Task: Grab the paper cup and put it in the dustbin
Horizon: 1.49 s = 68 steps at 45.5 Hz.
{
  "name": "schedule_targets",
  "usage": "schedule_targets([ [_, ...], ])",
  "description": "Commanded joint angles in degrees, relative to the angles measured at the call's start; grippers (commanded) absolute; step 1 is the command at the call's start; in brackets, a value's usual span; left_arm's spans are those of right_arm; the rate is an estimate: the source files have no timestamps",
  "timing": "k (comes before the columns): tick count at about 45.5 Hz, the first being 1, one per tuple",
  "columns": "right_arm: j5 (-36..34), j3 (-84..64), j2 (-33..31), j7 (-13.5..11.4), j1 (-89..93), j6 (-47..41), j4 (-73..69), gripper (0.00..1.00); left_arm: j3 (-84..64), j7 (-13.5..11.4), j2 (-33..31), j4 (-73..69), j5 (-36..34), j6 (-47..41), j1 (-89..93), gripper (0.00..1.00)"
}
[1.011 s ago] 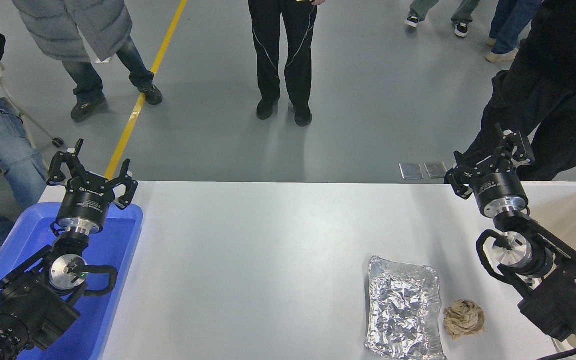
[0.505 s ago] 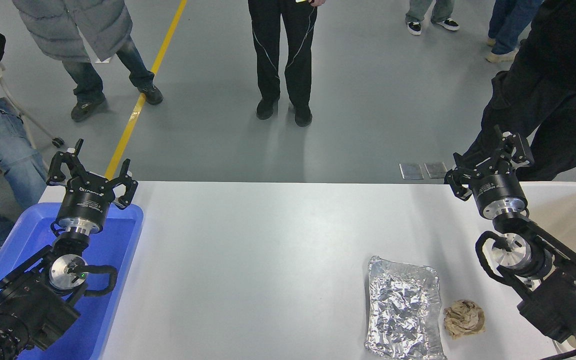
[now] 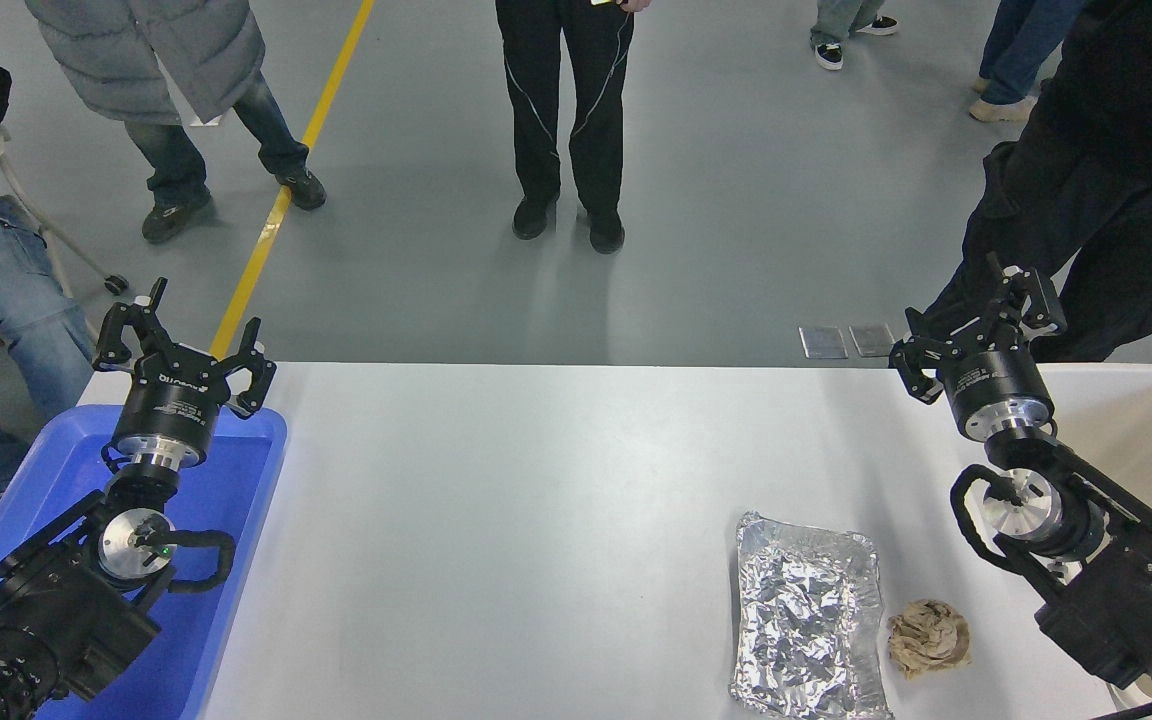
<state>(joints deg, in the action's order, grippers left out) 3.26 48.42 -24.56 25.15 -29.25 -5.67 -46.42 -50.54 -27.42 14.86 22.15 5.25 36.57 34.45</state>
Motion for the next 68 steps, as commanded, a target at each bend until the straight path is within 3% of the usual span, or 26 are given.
schedule_targets([
  [1, -9.2, -19.6, -12.5, -0.1, -4.8, 0.0, -6.7, 1.00, -0.1, 0.0, 0.0, 0.0, 0.0, 0.1, 0.0, 0.98],
  [9, -12.0, -41.8, -19.9, 0.1, -17.0, -0.8, -7.6, 1.00, -0.2, 0.0, 0.0, 0.0, -0.1, 0.2, 0.0, 0.98],
  [18, -12.0, -73.3, -21.9, 0.1, -35.1, -1.5, -8.9, 1.00, -0.1, 0.0, 0.0, 0.1, 0.0, 0.2, 0.0, 0.98],
  [28, -12.0, -101.5, -17.7, 0.2, -54.9, -2.2, -10.2, 1.00, -0.1, 0.1, 0.0, 0.0, 0.0, 0.3, 0.1, 0.98],
  [40, -11.3, -124.4, -8.3, 0.2, -73.7, -11.4, -20.1, 1.00, -0.1, 0.1, 0.0, 0.0, 0.0, 0.3, 0.0, 0.98],
  [46, -5.3, -134.3, -6.2, -0.1, -84.0, -21.6, -23.1, 1.00, -0.1, 0.0, 0.0, 0.0, -0.1, 0.3, 0.0, 0.98],
  [58, 10.8, -134.8, -0.5, -0.7, -99.5, -38.5, -29.7, 1.00, 0.0, 0.1, 0.0, 0.0, 0.0, 0.2, 0.0, 0.98],
  [68, 19.8, -133.1, -0.3, -0.8, -110.4, -39.3, -32.3, 1.00, 0.0, 0.1, 0.0, 0.0, 0.0, 0.2, 0.0, 0.98],
])
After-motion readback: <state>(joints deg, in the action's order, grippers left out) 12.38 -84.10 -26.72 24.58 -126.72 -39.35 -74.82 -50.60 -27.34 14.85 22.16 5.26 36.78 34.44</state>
